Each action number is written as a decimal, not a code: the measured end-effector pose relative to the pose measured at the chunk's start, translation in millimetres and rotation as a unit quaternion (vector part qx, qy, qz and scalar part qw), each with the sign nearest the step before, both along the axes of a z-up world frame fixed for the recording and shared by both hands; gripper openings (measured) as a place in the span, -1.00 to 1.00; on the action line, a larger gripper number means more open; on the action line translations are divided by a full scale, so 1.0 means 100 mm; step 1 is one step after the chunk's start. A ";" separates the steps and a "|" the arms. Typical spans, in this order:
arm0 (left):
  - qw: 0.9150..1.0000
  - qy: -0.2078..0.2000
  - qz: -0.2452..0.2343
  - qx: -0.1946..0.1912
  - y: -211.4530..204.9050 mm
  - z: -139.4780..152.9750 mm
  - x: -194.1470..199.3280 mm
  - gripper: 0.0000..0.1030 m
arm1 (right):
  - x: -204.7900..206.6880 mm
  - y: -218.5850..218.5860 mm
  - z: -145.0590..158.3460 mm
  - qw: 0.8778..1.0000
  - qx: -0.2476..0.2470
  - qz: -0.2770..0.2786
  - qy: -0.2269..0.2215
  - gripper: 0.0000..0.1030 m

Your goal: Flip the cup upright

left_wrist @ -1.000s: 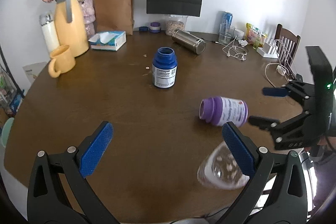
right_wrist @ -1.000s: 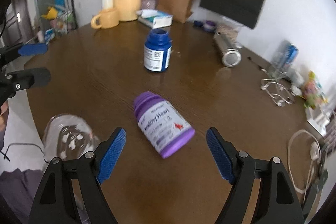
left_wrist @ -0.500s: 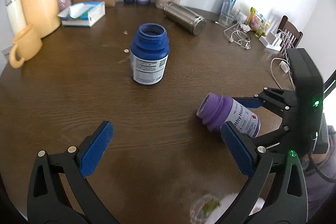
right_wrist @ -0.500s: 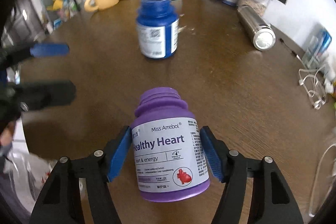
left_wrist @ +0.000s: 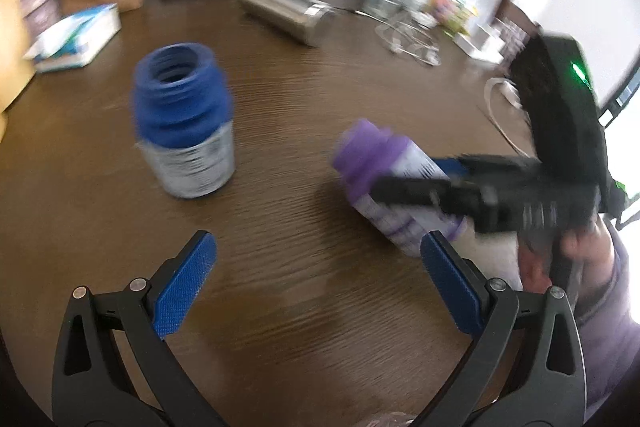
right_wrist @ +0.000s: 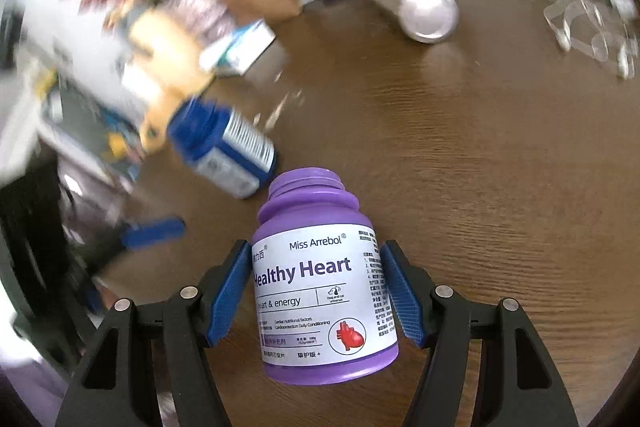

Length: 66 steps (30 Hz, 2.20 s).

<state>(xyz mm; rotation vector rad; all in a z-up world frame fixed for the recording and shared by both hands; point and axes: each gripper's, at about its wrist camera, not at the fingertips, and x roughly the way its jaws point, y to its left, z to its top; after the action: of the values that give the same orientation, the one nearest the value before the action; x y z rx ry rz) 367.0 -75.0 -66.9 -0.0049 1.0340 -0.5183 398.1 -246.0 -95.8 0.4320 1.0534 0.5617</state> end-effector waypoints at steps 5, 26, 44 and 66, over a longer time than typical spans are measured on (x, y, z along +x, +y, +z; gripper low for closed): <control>0.998 0.009 -0.066 0.008 -0.33 -0.05 0.21 0.95 | 0.06 -0.16 -0.02 0.996 0.079 -0.044 0.016 0.36; 0.989 0.053 -0.084 -0.108 -0.64 0.01 0.81 0.88 | 0.22 -0.40 0.00 0.979 0.187 -0.085 0.013 0.33; 0.990 0.040 -0.124 -0.052 -0.53 -0.21 0.67 0.91 | 0.06 -0.49 -0.20 0.980 0.184 -0.041 0.058 0.32; 0.987 0.115 -0.110 -0.012 -0.61 -0.25 0.80 0.82 | -0.01 -0.40 -0.28 0.969 0.232 -0.014 0.082 0.09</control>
<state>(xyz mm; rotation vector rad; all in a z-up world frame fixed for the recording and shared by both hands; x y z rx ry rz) 447.4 -136.2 -91.8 0.0280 1.2627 -0.7431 396.8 -285.6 -124.0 0.9150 1.0688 0.7602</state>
